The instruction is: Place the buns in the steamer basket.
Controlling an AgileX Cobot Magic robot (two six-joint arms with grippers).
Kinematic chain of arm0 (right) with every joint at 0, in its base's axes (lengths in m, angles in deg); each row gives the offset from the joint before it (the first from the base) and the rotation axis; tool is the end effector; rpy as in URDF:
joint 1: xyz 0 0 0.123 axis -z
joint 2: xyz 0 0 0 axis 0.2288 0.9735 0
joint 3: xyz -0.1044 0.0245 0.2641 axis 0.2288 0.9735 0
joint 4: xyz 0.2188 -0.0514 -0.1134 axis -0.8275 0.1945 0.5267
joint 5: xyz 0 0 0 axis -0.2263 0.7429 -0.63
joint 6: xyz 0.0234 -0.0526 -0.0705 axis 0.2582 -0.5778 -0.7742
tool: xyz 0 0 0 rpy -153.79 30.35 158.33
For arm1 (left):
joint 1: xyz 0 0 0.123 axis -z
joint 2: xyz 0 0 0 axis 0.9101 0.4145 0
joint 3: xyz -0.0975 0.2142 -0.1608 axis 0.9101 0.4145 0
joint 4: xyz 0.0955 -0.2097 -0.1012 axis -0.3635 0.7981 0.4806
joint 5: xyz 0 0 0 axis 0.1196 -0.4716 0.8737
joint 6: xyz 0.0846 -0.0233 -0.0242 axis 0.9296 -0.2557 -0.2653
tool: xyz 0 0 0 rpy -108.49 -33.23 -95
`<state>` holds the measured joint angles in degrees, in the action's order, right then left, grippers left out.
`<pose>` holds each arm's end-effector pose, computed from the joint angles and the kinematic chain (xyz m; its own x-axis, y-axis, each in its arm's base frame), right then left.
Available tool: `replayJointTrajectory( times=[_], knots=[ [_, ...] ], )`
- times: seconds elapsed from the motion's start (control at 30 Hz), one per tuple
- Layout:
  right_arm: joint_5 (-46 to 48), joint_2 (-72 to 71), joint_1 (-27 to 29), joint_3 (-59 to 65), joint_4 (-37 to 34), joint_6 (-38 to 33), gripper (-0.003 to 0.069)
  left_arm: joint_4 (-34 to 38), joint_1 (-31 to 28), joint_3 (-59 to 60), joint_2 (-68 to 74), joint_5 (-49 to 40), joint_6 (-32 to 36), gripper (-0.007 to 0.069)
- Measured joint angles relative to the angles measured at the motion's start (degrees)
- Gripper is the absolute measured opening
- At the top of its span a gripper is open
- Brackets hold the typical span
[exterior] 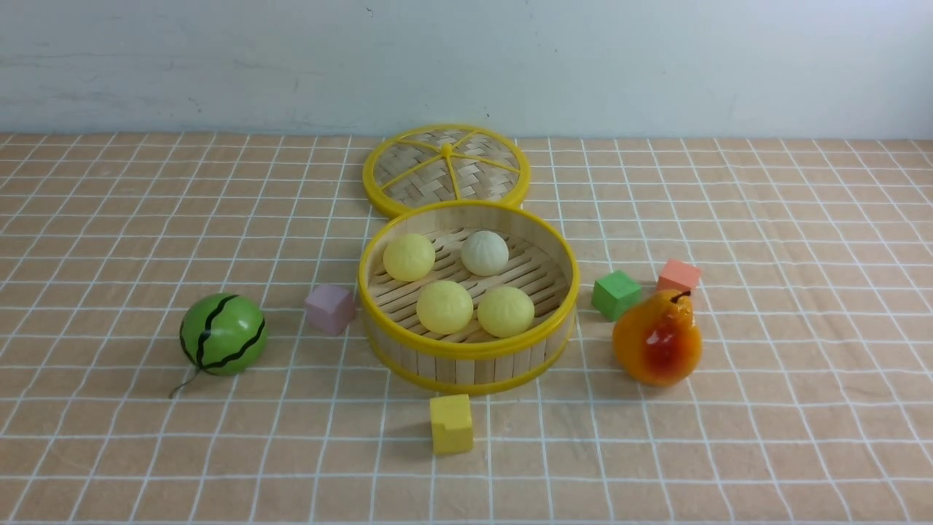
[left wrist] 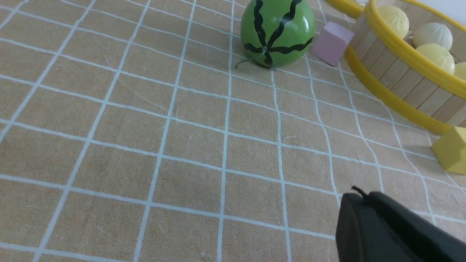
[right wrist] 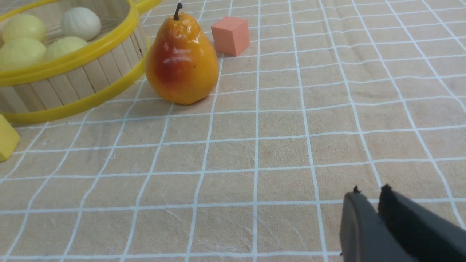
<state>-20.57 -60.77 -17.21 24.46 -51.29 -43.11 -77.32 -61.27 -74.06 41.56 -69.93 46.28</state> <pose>0.0518 0.0057 0.1724 -0.3119 0.1097 -0.9437 -0.0507 0.9900 0.1319 0.0519 -0.0084 0.1691 -0.3313 -0.3267 -0.8852 0.0056 0.9374 -0.3481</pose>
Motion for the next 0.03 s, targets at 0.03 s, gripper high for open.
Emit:
replayJointTrajectory(
  times=[0.03],
  knots=[
    [0.0,0.0,0.0,0.0,0.0,0.0,0.0081,0.0,0.0,0.0,0.0,0.0,0.0,-0.0005]
  ],
)
